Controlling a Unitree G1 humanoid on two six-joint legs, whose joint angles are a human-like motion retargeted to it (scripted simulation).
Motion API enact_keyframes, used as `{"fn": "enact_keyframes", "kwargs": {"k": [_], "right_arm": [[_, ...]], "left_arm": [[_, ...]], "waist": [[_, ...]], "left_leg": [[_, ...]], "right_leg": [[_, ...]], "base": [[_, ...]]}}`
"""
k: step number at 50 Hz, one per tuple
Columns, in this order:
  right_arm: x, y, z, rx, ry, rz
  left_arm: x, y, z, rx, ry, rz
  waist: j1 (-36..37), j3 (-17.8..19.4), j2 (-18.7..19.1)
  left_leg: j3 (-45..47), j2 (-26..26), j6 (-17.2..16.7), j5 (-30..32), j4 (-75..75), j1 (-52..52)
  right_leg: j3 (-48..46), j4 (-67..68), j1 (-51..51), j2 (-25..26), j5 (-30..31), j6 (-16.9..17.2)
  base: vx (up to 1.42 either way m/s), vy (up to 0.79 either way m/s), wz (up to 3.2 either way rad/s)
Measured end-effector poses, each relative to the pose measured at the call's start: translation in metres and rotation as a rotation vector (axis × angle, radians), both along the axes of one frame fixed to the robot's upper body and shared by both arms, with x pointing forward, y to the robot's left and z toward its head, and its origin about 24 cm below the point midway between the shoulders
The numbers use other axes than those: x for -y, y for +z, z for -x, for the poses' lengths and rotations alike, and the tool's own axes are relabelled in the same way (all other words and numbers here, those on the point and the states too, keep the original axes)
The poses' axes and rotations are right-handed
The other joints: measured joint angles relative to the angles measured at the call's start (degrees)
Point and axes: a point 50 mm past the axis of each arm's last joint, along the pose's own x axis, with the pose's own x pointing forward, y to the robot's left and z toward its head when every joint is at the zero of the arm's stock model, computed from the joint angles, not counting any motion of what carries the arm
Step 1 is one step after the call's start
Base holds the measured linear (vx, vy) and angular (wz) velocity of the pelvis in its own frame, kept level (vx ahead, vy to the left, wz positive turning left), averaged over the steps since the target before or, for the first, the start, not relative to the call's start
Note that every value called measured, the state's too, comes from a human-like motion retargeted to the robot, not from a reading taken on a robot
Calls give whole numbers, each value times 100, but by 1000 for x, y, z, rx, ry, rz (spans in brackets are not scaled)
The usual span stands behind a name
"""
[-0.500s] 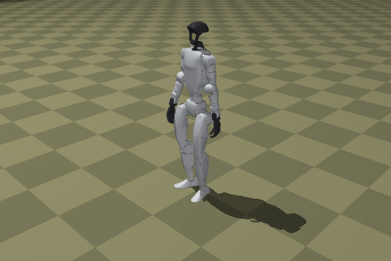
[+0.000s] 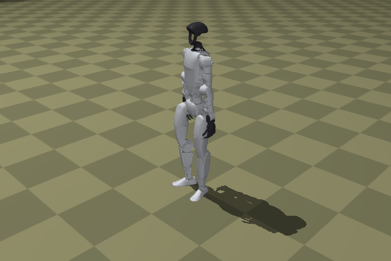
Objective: In place motions
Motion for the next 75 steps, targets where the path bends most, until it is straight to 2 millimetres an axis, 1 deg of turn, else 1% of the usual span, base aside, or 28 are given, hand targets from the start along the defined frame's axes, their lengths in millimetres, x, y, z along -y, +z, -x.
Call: {"fn": "enact_keyframes", "kwargs": {"k": [5, 10, 12, 15, 17, 20, 25, 30, 33, 37, 40, 43, 47, 58, 64, 69, 75], "right_arm": [[-17, -3, -43, 153, 5, -43], [-32, -2, -79, 272, 25, -133], [-35, 0, -88, 299, 47, -154], [-37, 1, -95, 320, 88, -165], [-35, 1, -95, 318, 105, -159], [-31, 0, -87, 290, 112, -141], [-23, -3, -62, 182, 93, -101], [-15, -3, -35, 81, 91, -60], [-12, -2, -23, 45, 94, -48], [-9, -2, -11, 12, 95, -41], [-8, -1, -5, -10, 92, -38], [-7, -1, -4, -22, 86, -42], [-8, -1, -8, -23, 78, -68], [-17, -3, -34, 58, 103, -117], [-22, -3, -44, 92, 121, -136], [-23, -3, -45, 97, 132, -140], [-19, -3, -40, 77, 128, -128]], "left_arm": [[4, 1, 13, -39, -32, 24], [7, 1, 14, -43, -39, 43], [8, 1, 12, -37, -34, 56], [9, 0, 8, -22, -25, 67], [9, 0, 4, -8, -23, 65], [9, -1, 0, 8, -23, 59], [9, -1, -1, 9, -23, 54], [9, -1, 4, -7, -21, 46], [10, 0, 8, -23, -21, 41], [9, 0, 13, -49, -29, 34], [9, 1, 17, -68, -38, 31], [8, 1, 19, -78, -42, 34], [7, 1, 17, -73, -48, 34], [5, 0, 4, -30, -59, 27], [4, 0, 1, -24, -70, 25], [5, 0, 3, -31, -73, 25], [6, 0, 6, -47, -78, 27]], "waist": [[2, -15, 50], [2, -7, 40], [3, -24, 21], [7, -53, -12], [25, -68, -34], [60, -100, -64], [116, -147, -110], [143, -166, -126], [146, -179, -120], [143, -188, -114], [131, -193, -107], [120, -193, -95], [-29, -165, -68], [66, -118, -91], [76, -113, -102], [89, -114, -113], [96, -113, -118]], "left_leg": [[75, 13, -2, -6, 7, 0], [67, -16, 10, 17, 7, 7], [33, -34, 15, 27, 12, -2], [-26, -59, 22, 40, 23, -15], [-70, -75, 27, 47, 28, -16], [-122, -93, 29, 55, 36, -16], [-188, -113, 30, 62, 53, -5], [-202, -120, 28, 68, 55, 18], [-200, -116, 27, 70, 57, 16], [-184, -110, 24, 75, 57, 14], [-166, -103, 22, 80, 57, 12], [-142, -92, 20, 85, 58, 12], [-251, -87, 22, 110, 72, -4], [-134, -69, 9, 124, 89, 28], [-143, -70, 6, 140, 100, 27], [-162, -76, 5, 149, 110, 26], [-192, -83, 6, 162, 125, 17]], "right_leg": [[90, 0, -51, 10, 35, -3], [55, -14, -21, -8, 38, -7], [3, -16, -4, -24, 26, -7], [-86, -26, 35, -44, 6, -5], [-139, -29, 64, -55, -9, -3], [-212, -36, 105, -67, -32, -1], [-294, -52, 175, -73, -63, -1], [-315, -66, 221, -62, -82, -6], [-310, -68, 222, -53, -87, -8], [-283, -68, 210, -40, -86, -14], [-254, -70, 195, -29, -79, -21], [-220, -65, 178, -16, -74, -28], [-322, -78, 187, -25, -49, -24], [-202, -73, 184, 7, -32, -57], [-218, -72, 193, 9, -33, -65], [-243, -70, 208, 7, -41, -70], [-283, -62, 223, 3, -60, -72]], "base": [[0, 1, -11], [0, 0, 4], [-1, 1, 23], [0, 0, 27], [2, 0, 25], [2, 1, 22], [1, 0, 4], [0, 0, 0], [0, 0, 0], [0, 0, 0], [0, 0, 0], [0, 0, 0], [-2, 0, 20], [-1, 0, -9], [0, 0, 0], [0, 0, 0], [0, 0, 0]]}}
